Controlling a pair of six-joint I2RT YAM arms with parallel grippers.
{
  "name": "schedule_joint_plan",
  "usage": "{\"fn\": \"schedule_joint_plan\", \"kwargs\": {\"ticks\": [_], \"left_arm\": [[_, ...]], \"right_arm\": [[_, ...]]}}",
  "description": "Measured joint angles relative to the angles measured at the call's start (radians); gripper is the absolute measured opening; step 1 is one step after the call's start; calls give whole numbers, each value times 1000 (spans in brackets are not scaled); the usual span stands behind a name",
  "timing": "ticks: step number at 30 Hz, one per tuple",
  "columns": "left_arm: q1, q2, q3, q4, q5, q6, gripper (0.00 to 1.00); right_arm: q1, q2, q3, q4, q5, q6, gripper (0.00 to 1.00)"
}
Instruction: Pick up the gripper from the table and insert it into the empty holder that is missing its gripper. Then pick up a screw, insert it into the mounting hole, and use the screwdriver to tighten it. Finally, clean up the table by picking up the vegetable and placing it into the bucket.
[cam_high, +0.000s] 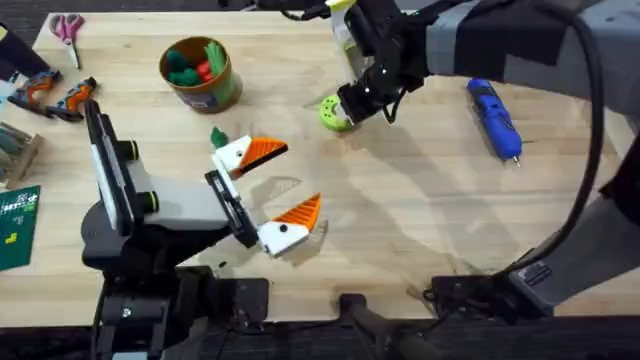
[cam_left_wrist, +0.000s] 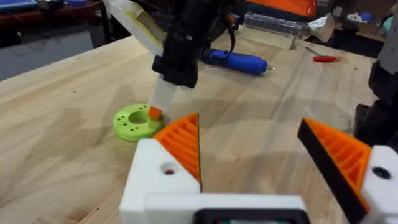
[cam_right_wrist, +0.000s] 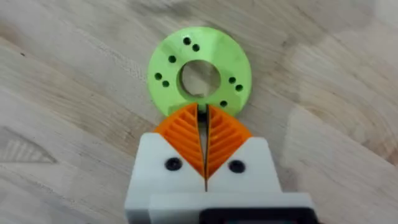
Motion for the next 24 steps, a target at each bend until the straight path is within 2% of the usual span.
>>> {"fn": "schedule_joint_plan", "kwargs": {"ticks": [10,19,24], "left_arm": [[0,0,0,0,0,0,972],[0,0,0,0,0,0,972],[0,0,0,0,0,0,972]], "right_arm": [[1,-16,61,-129,-1,0,7],[8,-163,147,-167,0,0,7],[59,-236,148,-173,-1,-27,7]]}}
